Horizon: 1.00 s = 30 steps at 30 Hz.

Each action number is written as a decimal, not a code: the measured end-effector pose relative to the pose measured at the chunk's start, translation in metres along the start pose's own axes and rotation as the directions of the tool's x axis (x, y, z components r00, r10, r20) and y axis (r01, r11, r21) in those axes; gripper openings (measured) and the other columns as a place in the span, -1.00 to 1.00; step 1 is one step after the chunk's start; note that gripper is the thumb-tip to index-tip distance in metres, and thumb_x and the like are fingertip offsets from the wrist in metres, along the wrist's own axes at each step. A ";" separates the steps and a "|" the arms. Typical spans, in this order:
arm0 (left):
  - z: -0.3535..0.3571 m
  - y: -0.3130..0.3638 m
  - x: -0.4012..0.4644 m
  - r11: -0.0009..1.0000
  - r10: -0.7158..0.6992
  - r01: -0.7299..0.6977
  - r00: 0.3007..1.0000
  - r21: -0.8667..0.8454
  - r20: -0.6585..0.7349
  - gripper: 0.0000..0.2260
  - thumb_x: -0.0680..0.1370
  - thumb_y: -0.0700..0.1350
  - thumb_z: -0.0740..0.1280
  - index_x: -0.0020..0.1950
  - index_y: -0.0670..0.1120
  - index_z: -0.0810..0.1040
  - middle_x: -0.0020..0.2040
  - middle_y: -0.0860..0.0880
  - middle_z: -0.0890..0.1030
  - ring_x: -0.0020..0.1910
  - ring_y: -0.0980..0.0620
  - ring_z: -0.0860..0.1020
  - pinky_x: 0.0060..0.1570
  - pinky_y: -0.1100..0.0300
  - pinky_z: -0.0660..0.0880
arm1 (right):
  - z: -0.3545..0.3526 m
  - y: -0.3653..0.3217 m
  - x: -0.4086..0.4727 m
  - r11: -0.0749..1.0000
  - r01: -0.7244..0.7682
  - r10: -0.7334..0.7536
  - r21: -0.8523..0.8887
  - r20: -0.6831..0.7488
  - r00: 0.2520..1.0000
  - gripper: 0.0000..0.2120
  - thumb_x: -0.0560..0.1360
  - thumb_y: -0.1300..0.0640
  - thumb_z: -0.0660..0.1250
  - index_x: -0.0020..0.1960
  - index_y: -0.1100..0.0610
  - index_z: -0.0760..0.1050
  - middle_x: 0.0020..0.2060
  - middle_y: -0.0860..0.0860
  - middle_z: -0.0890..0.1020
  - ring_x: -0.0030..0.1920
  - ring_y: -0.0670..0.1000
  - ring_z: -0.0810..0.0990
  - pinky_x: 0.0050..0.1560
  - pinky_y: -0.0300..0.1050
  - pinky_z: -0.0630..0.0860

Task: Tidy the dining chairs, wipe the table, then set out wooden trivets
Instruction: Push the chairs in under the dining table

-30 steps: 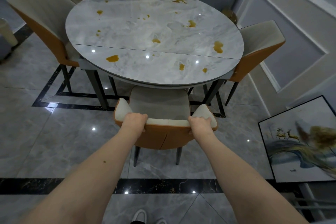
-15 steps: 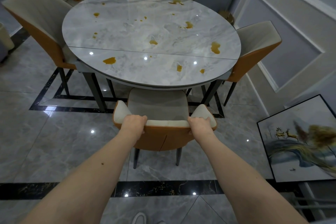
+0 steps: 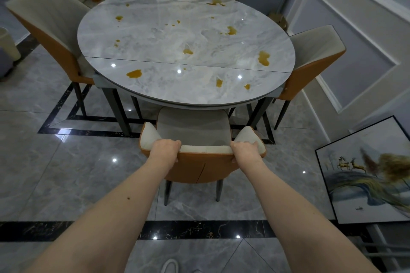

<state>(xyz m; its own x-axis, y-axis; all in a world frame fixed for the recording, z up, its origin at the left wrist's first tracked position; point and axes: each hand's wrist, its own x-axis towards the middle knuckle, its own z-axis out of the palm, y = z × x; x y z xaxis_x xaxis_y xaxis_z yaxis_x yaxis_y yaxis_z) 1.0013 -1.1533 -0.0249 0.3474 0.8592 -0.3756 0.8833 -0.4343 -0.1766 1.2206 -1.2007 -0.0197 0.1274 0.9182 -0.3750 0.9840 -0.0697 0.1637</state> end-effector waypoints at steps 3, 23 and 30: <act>-0.001 0.000 -0.001 1.000 0.006 -0.006 1.000 -0.004 0.010 -0.69 0.56 -0.04 0.29 0.25 -0.10 0.36 0.09 -0.09 0.59 0.09 -0.08 0.56 -0.06 0.13 0.40 | 0.001 0.000 0.000 1.000 -0.001 0.001 0.004 -0.004 1.000 -0.73 0.52 0.22 0.29 0.19 0.11 0.37 0.06 0.08 0.59 0.15 0.18 0.52 0.31 0.31 0.26; -0.043 0.010 0.009 0.975 0.018 0.061 0.936 -0.214 0.350 -0.37 0.47 0.09 0.41 0.43 -0.14 0.29 0.37 -0.11 0.40 0.32 -0.13 0.41 0.26 0.01 0.39 | -0.013 0.028 -0.006 0.983 0.141 -0.153 0.120 0.091 0.984 -0.56 0.47 -0.06 0.38 0.27 0.08 0.38 0.19 0.07 0.54 0.19 0.12 0.49 0.21 0.06 0.42; -0.100 0.077 0.050 0.925 0.205 -0.115 0.954 -0.361 0.221 -0.51 0.52 0.11 0.34 0.32 -0.17 0.45 0.27 -0.07 0.50 0.20 -0.10 0.50 0.19 0.05 0.44 | -0.034 0.110 -0.023 0.947 0.072 -0.061 0.313 -0.046 0.997 -0.51 0.55 -0.18 0.20 0.40 0.04 0.34 0.23 0.05 0.53 0.22 0.11 0.51 0.21 0.01 0.43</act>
<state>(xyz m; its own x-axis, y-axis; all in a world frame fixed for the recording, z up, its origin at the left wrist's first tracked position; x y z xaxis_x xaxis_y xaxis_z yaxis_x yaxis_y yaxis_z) 1.1181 -1.1172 0.0337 0.4427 0.6707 -0.5952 0.8911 -0.4029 0.2087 1.3215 -1.2164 0.0381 0.0614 0.9378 -0.3418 0.9800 -0.1217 -0.1577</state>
